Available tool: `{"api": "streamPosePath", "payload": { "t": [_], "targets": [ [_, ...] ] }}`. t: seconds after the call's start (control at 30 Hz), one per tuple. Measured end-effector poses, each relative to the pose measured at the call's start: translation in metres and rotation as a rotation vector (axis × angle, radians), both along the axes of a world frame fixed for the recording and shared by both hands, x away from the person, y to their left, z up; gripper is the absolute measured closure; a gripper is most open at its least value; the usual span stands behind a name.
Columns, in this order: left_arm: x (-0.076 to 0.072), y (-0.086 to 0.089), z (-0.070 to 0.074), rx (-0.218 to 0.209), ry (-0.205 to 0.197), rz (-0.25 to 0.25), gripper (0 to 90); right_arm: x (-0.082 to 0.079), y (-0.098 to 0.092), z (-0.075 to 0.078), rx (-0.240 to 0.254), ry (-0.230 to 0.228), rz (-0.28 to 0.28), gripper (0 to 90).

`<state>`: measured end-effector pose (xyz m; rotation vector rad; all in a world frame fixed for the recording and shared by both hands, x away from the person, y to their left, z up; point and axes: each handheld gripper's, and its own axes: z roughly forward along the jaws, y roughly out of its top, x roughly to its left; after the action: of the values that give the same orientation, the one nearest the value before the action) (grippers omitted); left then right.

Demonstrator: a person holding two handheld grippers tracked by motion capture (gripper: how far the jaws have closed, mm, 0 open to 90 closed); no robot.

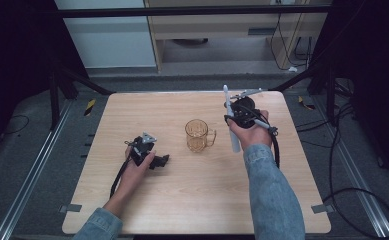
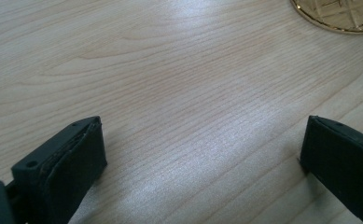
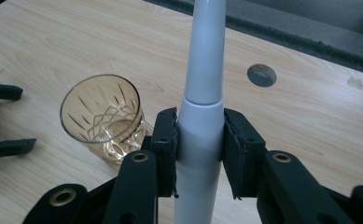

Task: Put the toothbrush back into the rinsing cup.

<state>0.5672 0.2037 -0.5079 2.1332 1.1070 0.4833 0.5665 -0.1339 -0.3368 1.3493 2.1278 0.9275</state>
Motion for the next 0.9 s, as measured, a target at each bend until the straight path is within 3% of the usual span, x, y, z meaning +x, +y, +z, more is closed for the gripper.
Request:
{"api": "streamPosePath", "payload": {
  "t": [0.3,0.53,0.9],
  "targets": [
    [0.0,0.0,0.0,0.001,-0.001,-0.001,0.0,0.009,0.017,0.015,0.005,-0.054,0.006,67.6],
    [0.0,0.0,0.0,0.0,-0.001,-0.003,0.0,0.011,0.024,0.024,0.045,-0.11,-0.011,67.6],
    [0.0,0.0,0.0,0.0,-0.002,-0.003,0.0,0.017,0.028,0.031,0.069,-0.147,-0.034,67.5]
  ]
}}
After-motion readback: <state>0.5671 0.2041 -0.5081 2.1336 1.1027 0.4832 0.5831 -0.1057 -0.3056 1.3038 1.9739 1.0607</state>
